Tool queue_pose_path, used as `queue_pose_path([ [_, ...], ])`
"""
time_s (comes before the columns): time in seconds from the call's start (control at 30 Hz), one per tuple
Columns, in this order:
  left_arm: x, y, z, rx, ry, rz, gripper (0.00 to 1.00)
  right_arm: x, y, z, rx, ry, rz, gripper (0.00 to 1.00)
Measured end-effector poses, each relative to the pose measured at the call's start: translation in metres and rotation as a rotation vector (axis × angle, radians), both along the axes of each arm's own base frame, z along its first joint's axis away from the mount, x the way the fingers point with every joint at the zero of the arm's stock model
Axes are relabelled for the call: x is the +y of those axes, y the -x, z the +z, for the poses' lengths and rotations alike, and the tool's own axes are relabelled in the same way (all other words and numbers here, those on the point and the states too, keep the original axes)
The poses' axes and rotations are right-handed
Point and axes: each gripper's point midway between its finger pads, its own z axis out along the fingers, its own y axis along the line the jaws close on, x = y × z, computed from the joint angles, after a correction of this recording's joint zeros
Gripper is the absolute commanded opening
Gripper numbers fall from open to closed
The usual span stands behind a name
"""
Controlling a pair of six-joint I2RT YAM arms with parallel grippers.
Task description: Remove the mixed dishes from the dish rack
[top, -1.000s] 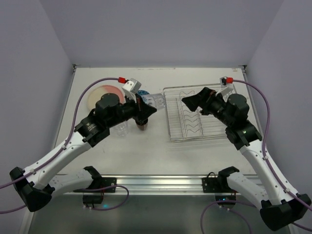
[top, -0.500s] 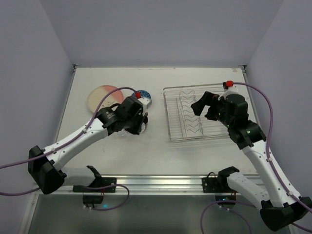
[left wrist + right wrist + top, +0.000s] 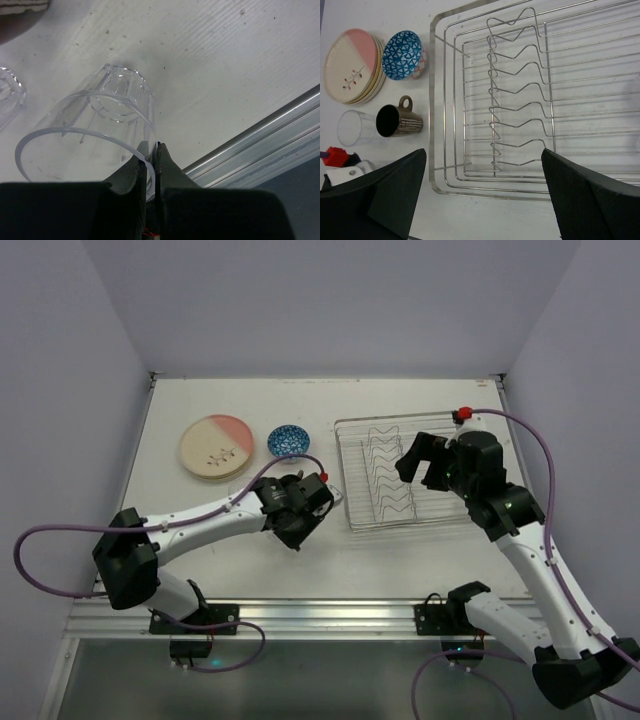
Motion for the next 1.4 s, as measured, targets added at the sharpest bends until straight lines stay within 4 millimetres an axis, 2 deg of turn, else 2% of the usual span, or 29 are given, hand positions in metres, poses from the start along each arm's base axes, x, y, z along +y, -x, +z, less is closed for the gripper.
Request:
queue_pose_path([
  [0.3,-0.005,0.013,-0.035,0.072,-0.112,-0.081,0.01,-0.004,0.009,0.011,-0.026,0.012,0.011,0.99],
  [0.5,-0.009,0.012,-0.036,0.073,-0.121,-0.099,0.09,-0.006,0.012,0.012,-0.026,0.023,0.018,0.99],
  [0.77,-0.016,0.009,-0.032,0.061,-0.099,-0.122,0.41,-0.007,0.014,0.009,-0.017,0.032,0.021,0.99],
  [0.8,-0.018,0.008,-0.031,0.058,-0.093,-0.122,0.5,-0.007,0.014,0.009,-0.016,0.033,0.022,0.99],
  [0.9,-0.02,0.006,-0.027,0.044,-0.078,-0.122,0.67,-0.006,0.013,0.007,-0.01,0.036,0.022,0.99],
  [0.93,-0.02,0.005,-0.024,0.034,-0.071,-0.121,0.83,-0.006,0.012,0.006,-0.005,0.038,0.021,0.99],
  [0.97,-0.021,0.003,-0.02,0.019,-0.061,-0.125,0.97,-0.006,0.012,0.005,-0.002,0.039,0.02,0.99],
  [1.0,-0.021,0.002,-0.016,0.009,-0.049,-0.121,1.0,-0.007,0.011,0.004,0.001,0.043,0.017,0.99],
  [1.1,-0.026,-0.002,0.006,-0.052,0.026,-0.113,1.0,-0.01,0.008,0.001,0.008,0.058,-0.005,0.99],
  [1.2,-0.032,-0.01,0.039,-0.147,0.136,-0.103,1.0,-0.022,0.001,-0.004,0.026,0.072,-0.066,0.99],
  [1.3,-0.032,-0.022,0.082,-0.286,0.259,-0.06,1.0,-0.05,-0.013,-0.015,0.072,0.073,-0.18,0.99],
  [1.37,-0.024,-0.035,0.118,-0.416,0.352,0.014,1.0,-0.071,-0.021,-0.025,0.109,0.08,-0.258,0.99],
  [1.4,-0.016,-0.041,0.129,-0.463,0.378,0.055,1.0,-0.08,-0.025,-0.031,0.13,0.086,-0.293,0.99],
])
